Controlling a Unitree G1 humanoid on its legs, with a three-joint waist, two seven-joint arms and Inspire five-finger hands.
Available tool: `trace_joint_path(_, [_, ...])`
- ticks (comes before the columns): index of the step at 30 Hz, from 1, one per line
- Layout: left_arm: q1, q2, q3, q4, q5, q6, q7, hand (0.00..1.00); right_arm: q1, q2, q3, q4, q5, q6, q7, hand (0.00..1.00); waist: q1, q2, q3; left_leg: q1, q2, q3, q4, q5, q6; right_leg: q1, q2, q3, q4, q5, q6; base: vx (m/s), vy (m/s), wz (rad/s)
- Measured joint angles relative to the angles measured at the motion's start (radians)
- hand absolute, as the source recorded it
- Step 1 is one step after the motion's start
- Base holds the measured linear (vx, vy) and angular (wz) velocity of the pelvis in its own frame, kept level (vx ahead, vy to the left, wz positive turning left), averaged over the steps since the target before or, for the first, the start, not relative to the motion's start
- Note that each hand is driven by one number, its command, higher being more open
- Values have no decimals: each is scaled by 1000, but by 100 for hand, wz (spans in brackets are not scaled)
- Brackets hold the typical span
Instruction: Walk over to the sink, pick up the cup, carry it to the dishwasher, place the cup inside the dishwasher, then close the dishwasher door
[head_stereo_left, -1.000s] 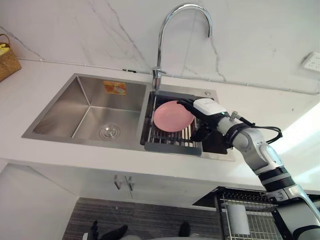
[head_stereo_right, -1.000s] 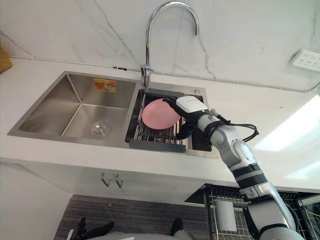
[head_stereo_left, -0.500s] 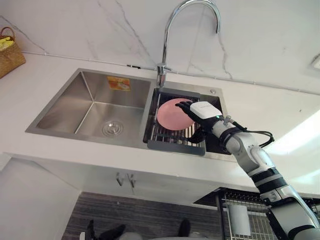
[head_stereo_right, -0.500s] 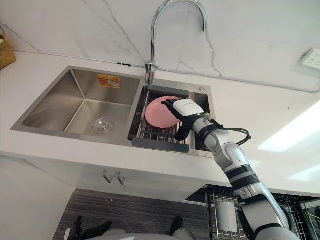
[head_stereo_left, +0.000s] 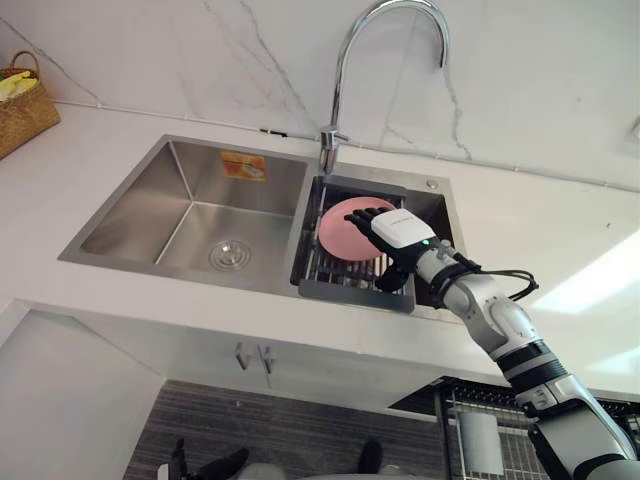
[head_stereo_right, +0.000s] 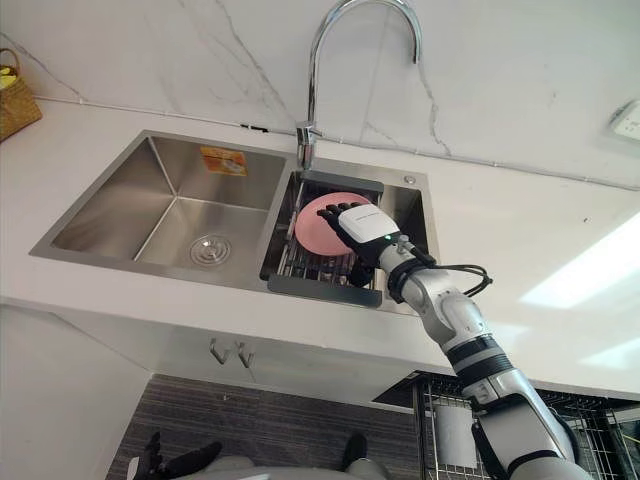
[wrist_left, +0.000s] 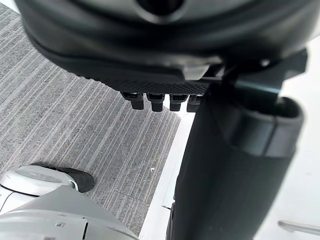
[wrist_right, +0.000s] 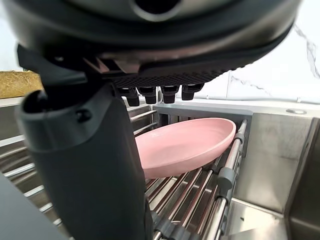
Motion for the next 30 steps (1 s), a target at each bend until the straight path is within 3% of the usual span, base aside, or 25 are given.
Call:
trace_joint_path(15, [0, 0, -3, -4, 18, 0, 4, 100, 23, 12, 37, 33, -141, 71, -94, 100, 2, -1, 0, -7, -2, -3, 0, 0, 1, -5, -2, -3, 0, 0, 0, 0, 0, 0])
trace_joint_path(30, [0, 4, -22, -4, 17, 0, 22, 100, 31, 36, 37, 68, -153, 121, -213, 100, 2, 0, 1, -7, -2, -1, 1, 0, 1, -6, -2, -1, 0, 0, 0, 0, 0, 0])
